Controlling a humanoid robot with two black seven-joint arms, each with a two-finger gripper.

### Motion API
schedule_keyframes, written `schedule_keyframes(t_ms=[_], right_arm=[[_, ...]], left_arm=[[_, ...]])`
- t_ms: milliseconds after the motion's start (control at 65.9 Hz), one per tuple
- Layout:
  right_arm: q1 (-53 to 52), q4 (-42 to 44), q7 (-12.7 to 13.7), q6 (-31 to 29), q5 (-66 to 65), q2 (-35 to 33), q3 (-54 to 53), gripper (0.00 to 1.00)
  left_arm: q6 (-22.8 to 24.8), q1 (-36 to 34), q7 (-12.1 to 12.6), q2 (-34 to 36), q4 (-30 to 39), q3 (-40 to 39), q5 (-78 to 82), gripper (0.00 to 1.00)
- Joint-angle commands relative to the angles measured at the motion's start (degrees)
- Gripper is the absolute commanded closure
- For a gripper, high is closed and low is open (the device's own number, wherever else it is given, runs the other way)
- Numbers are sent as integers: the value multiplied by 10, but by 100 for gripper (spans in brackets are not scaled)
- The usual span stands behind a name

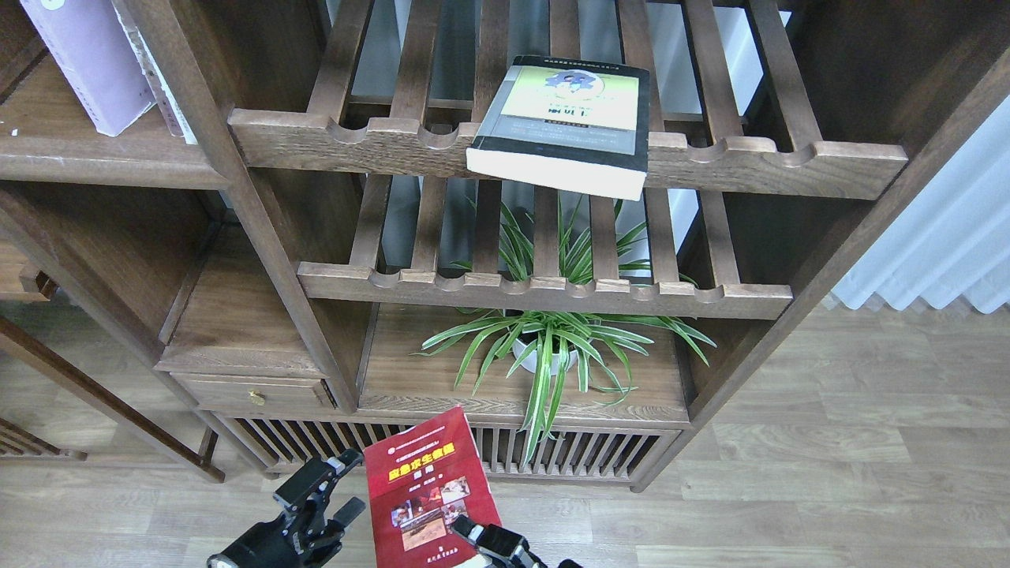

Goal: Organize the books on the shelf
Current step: 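Pass the red book from the right gripper to the left gripper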

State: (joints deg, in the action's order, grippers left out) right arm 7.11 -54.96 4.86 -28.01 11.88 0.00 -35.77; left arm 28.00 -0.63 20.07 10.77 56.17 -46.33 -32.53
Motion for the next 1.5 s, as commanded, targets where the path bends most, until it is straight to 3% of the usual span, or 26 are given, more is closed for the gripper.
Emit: schedule_keyframes(t_ms=[0,349,804,1032,1123,1487], right_arm=[[3,-1,1,0,0,0,0,95],[-2,-1,0,0,3,0,-9,95],[10,-9,3,0,-1,0,4,95],[11,-9,3,0,-1,0,4,95],[15,-10,3,0,-1,0,4,95],[21,-10,10,0,-2,0,6,95]], left_arm=[[0,-2,3,-4,-2,1,5,2],[0,22,1,42,-11,7,22,0],[0,5,2,-3,-16,15,28,3],[0,-5,1,-9,-26,19,28,13],[0,-18,1,-8,-50,19,27,21],[0,-45,6,-15,-61,35,29,35]])
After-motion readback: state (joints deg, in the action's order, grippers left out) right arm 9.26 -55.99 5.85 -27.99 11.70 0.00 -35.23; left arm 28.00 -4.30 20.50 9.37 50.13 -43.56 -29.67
